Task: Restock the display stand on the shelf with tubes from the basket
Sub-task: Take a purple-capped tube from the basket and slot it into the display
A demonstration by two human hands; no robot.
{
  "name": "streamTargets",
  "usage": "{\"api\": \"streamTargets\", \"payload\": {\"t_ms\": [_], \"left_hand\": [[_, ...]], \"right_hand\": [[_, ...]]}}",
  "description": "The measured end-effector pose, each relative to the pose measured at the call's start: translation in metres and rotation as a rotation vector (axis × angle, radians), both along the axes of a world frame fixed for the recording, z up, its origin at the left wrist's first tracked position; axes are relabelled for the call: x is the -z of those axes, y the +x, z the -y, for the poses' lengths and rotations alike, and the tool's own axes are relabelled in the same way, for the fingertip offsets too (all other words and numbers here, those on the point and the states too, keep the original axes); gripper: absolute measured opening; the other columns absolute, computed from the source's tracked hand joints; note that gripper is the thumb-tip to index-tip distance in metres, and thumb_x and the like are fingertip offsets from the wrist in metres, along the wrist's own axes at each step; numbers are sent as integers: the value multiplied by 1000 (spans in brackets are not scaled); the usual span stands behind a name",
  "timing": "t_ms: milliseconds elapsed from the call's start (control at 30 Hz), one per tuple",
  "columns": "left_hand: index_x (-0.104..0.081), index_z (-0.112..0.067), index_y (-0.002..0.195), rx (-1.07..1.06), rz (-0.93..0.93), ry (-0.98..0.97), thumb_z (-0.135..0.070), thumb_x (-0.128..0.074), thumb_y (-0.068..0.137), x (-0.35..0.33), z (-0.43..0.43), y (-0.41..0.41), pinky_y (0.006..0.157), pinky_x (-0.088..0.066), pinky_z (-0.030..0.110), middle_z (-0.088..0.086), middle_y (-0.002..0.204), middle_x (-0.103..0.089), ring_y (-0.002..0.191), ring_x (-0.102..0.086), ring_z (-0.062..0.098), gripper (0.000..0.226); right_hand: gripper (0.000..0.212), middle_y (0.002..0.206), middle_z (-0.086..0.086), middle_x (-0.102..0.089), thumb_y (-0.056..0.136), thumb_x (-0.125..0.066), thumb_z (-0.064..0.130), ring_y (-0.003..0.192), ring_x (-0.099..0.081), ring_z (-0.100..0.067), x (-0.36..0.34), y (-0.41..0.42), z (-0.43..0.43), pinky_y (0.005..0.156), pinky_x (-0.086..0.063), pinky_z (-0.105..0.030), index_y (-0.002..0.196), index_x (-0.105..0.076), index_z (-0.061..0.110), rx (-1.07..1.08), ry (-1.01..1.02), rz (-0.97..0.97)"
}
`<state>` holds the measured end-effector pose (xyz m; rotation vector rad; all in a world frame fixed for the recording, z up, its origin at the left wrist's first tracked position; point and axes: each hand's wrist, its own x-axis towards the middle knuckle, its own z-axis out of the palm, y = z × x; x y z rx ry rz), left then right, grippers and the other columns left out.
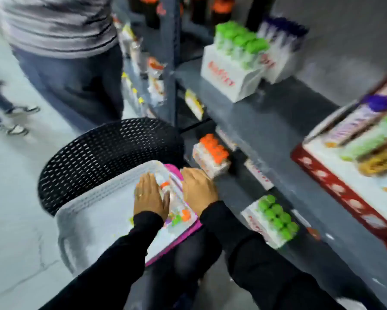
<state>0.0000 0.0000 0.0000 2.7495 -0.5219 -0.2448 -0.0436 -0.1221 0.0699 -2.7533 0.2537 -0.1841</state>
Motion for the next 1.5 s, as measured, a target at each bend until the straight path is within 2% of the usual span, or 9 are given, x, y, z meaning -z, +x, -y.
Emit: {"api": "streamTargets", "payload": {"t_ms": [100, 200, 400, 567, 733, 1100, 1233, 1400, 1500], "left_hand": [[-12, 3, 142, -262, -198, 156, -47, -23, 91, 59, -46, 9, 117, -14, 45, 21, 154, -12, 142, -12, 34, 73], [-11, 1, 142, -326, -279, 172, -36, -35, 94, 99, -74, 9, 117, -16, 43, 19, 155, -10, 141, -11, 35, 65], [5, -4, 144, -304, -285, 213, -42, -25, 95, 131, -87, 5, 118, 3, 42, 15, 156, 10, 143, 9, 32, 69], [19, -8, 136, -304, -241, 201, -47, -16, 94, 145, -91, -1, 113, 14, 37, 8, 145, 28, 136, 28, 25, 68], [20, -11, 136, -313, -233, 199, -51, -9, 91, 151, -89, -4, 113, 15, 36, 6, 145, 29, 132, 34, 23, 67], [11, -8, 142, -294, -281, 173, -51, -12, 91, 137, -87, -1, 117, 10, 38, 8, 152, 19, 141, 18, 25, 71], [3, -3, 144, -325, -389, 165, -38, -27, 94, 116, -75, 10, 119, 1, 42, 13, 156, 10, 143, 11, 29, 68], [-18, 9, 139, -105, -186, -111, -20, -42, 94, 62, 6, 34, 118, -9, 41, 27, 152, -13, 142, -10, 38, 59], [-28, 13, 134, 145, -8, -331, -15, -46, 90, 6, 80, 41, 116, -17, 48, 32, 147, -22, 138, -18, 46, 55]], "right_hand": [[33, 117, -16, -64, 89, -45, 5, 108, -61, -31, 48, 33, -29, 87, -50, -39, 118, -60, 9, -89, 74, -323], [28, 113, -22, -64, 93, -42, 9, 104, -61, -36, 79, 54, -54, 82, -52, -42, 113, -61, 5, -42, 93, -477], [32, 121, -14, -58, 95, -48, 20, 116, -48, -34, 129, 97, -81, 91, -44, -42, 124, -49, 8, -109, -54, -513], [45, 115, -14, -62, 93, -52, 21, 109, -51, -32, 148, 117, -93, 81, -45, -39, 131, -40, 1, -271, -351, -525], [36, 103, -15, -68, 88, -52, 14, 104, -54, -32, 147, 119, -95, 73, -47, -36, 120, -51, -2, -288, -303, -520], [17, 100, -18, -64, 83, -62, 19, 91, -61, -37, 63, 101, -50, 62, -40, -29, 92, -62, 5, -117, 10, -602], [35, 71, -12, -52, 79, -66, 27, 82, -56, -33, 4, 81, -10, 57, -34, -27, 60, -43, 9, -23, 93, -613], [14, 76, -15, -69, 72, -69, 19, 77, -63, -30, -80, 43, 50, 72, -57, -33, 80, -72, 8, 74, 184, -508], [18, 78, -10, -67, 73, -71, 23, 70, -55, -23, -129, 12, 81, 71, -54, -28, 85, -71, 10, 150, 140, -448]]}}
